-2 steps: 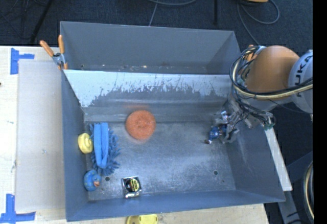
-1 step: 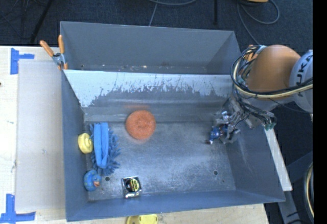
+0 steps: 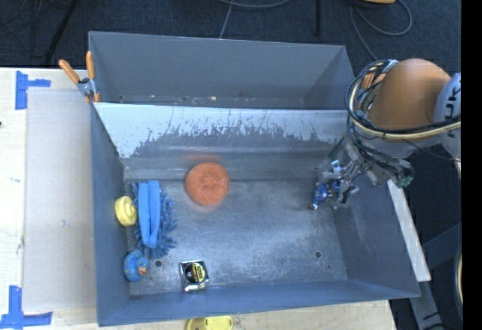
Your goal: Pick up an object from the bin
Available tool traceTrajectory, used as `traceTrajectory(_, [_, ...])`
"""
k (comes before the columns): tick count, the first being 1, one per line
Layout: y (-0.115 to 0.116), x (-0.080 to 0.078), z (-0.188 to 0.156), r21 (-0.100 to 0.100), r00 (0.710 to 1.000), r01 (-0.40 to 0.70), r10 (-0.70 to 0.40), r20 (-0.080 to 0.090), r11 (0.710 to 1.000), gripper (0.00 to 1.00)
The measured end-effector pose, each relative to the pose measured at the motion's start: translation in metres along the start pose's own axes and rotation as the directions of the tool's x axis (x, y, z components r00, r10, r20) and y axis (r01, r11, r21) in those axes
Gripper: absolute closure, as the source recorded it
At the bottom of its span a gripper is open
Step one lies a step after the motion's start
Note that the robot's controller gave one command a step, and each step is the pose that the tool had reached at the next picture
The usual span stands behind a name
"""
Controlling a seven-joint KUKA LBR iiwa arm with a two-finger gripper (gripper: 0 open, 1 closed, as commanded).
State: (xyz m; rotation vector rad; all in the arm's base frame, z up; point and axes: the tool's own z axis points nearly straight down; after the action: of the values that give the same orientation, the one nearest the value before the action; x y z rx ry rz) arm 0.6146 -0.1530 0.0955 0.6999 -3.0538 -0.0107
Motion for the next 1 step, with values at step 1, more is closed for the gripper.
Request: traceTrajectory(1, [-0.0003,-0.0011,-0.0251,0.004,1.0,0.0,0.0,0.003,1.0,1.0])
